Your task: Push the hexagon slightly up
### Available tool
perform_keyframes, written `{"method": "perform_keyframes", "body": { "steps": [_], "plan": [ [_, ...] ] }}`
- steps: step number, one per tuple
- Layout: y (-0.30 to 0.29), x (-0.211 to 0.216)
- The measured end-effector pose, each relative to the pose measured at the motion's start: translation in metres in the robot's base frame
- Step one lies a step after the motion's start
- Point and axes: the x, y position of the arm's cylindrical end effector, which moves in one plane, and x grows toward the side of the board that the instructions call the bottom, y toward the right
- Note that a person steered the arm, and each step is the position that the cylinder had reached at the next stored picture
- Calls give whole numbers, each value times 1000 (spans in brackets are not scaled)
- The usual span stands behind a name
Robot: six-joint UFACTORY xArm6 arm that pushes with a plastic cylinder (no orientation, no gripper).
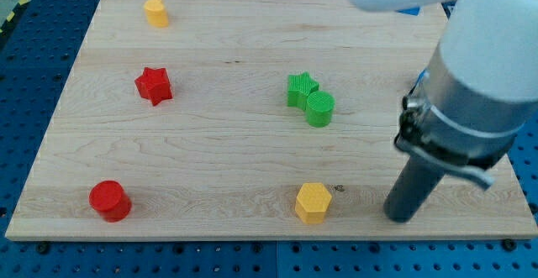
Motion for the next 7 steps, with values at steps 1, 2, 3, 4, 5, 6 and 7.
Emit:
{"method": "perform_keyframes", "body": {
  "steps": [1, 2, 3, 4, 5, 6, 7],
  "plan": [
    [-23, 7],
    [-23, 7],
    [-33, 2],
    [-40, 6],
    [-69, 1],
    [-75, -1],
    [-79, -2]
  ]
}}
